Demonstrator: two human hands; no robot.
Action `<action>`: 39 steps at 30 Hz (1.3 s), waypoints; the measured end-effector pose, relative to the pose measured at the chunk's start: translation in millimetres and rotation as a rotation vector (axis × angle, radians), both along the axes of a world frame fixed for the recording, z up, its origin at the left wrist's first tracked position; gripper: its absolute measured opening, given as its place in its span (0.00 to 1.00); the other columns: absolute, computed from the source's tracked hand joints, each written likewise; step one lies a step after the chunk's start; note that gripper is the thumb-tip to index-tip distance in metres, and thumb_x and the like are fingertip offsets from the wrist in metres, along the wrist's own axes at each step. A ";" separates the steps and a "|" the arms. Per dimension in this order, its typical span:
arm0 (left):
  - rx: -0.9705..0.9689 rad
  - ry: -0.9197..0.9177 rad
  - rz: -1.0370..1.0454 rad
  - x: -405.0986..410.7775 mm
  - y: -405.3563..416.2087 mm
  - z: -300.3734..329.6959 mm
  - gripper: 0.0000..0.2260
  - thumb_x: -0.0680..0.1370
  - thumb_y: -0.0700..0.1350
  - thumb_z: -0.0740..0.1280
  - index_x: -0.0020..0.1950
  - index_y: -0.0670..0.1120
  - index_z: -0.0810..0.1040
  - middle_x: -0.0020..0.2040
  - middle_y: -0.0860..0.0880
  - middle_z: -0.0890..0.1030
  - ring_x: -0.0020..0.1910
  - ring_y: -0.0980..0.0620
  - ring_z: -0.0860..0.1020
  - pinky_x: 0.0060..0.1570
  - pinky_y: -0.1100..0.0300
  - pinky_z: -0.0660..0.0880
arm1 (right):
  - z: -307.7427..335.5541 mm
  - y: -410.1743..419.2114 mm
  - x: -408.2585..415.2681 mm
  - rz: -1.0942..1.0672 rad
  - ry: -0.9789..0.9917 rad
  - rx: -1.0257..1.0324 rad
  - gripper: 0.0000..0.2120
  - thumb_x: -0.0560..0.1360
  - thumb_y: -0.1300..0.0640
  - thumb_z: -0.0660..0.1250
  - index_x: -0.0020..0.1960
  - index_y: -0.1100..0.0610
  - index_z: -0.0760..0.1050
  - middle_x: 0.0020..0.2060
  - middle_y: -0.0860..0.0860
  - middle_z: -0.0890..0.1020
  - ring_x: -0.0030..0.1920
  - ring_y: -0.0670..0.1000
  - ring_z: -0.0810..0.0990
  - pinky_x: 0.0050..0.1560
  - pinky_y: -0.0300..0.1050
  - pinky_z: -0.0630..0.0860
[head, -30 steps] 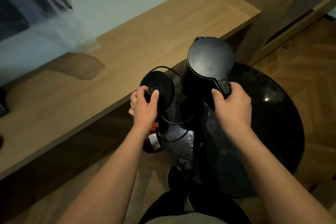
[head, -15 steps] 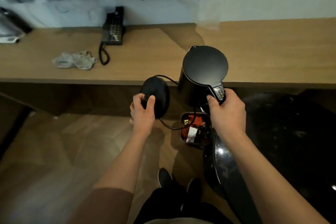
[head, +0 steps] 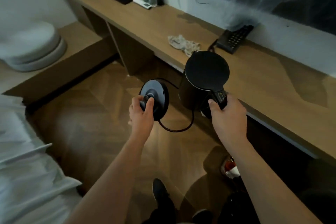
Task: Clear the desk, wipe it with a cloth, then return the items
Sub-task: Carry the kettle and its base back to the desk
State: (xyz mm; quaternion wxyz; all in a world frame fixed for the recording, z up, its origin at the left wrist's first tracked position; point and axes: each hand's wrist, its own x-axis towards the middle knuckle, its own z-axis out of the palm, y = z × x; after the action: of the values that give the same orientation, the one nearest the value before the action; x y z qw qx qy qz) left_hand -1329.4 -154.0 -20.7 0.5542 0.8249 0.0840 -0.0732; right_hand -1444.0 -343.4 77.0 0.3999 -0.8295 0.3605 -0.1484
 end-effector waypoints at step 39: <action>-0.147 -0.109 0.528 511.3 335.2 31.3 0.17 0.71 0.71 0.63 0.56 0.67 0.70 0.62 0.45 0.75 0.60 0.43 0.75 0.66 0.32 0.69 | 14.5 295.7 625.8 0.595 -0.113 0.059 0.07 0.78 0.51 0.67 0.51 0.54 0.76 0.41 0.46 0.79 0.42 0.47 0.79 0.34 0.34 0.69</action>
State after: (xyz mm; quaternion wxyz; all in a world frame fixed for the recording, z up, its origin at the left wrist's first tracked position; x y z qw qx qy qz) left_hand -818.1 181.2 10.6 0.6161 0.7349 0.2604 0.1124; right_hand -818.2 -47.7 91.5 0.4690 -0.8772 0.0833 -0.0600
